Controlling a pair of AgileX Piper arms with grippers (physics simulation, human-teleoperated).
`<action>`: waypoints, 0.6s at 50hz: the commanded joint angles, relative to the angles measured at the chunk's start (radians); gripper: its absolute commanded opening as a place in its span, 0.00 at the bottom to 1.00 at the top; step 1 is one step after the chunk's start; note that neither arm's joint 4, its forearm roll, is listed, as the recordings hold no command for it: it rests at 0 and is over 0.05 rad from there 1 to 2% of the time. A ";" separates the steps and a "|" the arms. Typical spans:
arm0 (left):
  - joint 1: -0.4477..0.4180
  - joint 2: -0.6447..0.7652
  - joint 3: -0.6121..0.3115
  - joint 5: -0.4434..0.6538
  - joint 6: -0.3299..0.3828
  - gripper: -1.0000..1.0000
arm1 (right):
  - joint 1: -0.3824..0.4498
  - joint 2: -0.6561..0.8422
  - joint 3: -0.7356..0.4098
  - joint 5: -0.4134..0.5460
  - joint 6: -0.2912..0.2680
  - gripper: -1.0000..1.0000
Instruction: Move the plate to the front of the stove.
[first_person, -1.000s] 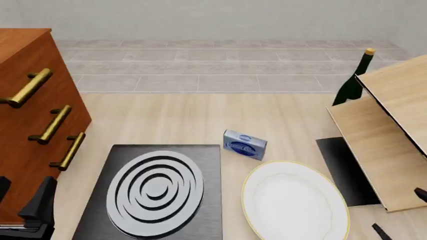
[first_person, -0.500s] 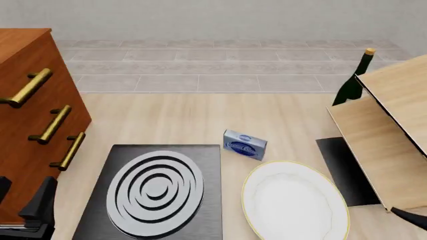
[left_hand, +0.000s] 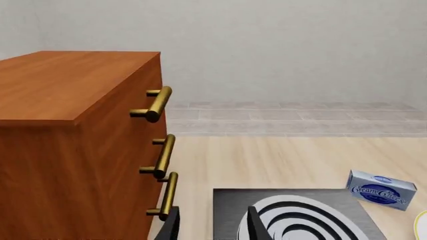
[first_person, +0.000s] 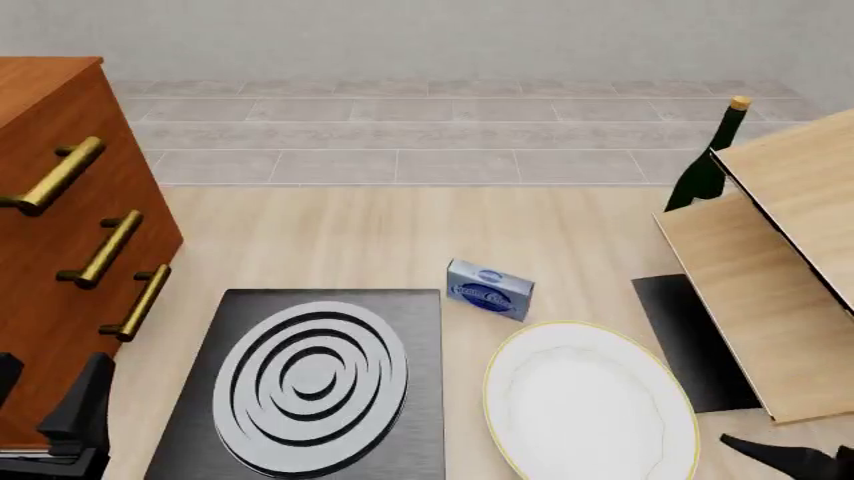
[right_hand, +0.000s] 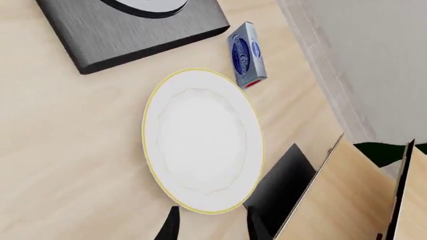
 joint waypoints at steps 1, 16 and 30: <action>0.000 -0.002 -0.001 0.003 0.000 1.00 | 0.050 0.086 0.072 -0.121 0.027 1.00; 0.000 -0.002 -0.002 0.005 0.000 1.00 | 0.114 0.294 0.117 -0.345 0.064 1.00; 0.000 -0.002 -0.002 0.005 0.000 1.00 | 0.169 0.439 0.121 -0.474 0.099 1.00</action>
